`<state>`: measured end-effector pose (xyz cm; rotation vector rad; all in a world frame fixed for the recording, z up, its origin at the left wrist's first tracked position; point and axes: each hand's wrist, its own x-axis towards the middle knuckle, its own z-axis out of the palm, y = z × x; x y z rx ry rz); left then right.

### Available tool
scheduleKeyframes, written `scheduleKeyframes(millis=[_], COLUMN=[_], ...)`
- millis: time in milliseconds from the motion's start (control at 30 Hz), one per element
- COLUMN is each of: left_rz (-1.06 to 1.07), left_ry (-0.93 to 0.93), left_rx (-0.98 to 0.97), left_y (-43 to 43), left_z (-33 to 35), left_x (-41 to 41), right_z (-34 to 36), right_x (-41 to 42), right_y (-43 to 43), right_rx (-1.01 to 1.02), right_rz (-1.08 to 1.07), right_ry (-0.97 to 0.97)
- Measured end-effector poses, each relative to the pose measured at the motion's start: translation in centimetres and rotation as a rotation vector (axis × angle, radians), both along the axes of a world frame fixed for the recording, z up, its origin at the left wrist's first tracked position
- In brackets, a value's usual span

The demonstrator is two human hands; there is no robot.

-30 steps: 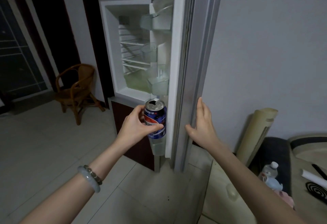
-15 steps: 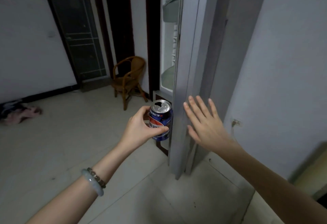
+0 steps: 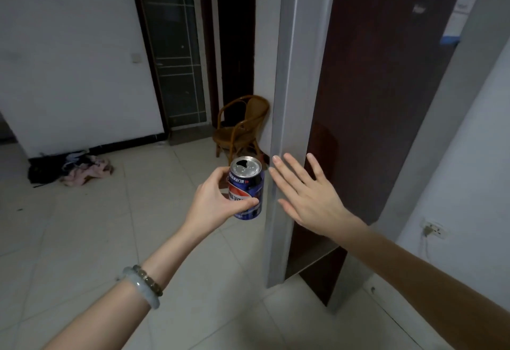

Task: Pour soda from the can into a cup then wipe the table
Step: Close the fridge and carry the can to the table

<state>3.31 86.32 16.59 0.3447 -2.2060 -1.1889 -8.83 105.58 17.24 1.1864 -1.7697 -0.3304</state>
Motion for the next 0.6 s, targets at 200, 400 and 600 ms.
scheduleKeyframes(millis=[200,400,600], left_rz=[-0.06,-0.121,-0.151], left_ry=[0.002,-0.025,-0.075], left_rx=[-0.012,0.005,0.112], left_y=[-8.5,-16.6,-21.5], left_z=[0.5,-0.1,-0.6], left_x=[-4.7,-9.5,-15.5], right_z=[-0.1,0.0,1.1], right_x=[-4.4,-9.7,-15.9], right_y=[-8.7,-16.2,-21.3], right_rx=[-0.035,-0.075,0.054], right_rz=[-0.05,-0.084,-0.139], right_ry=[0.034,0.081,0.089])
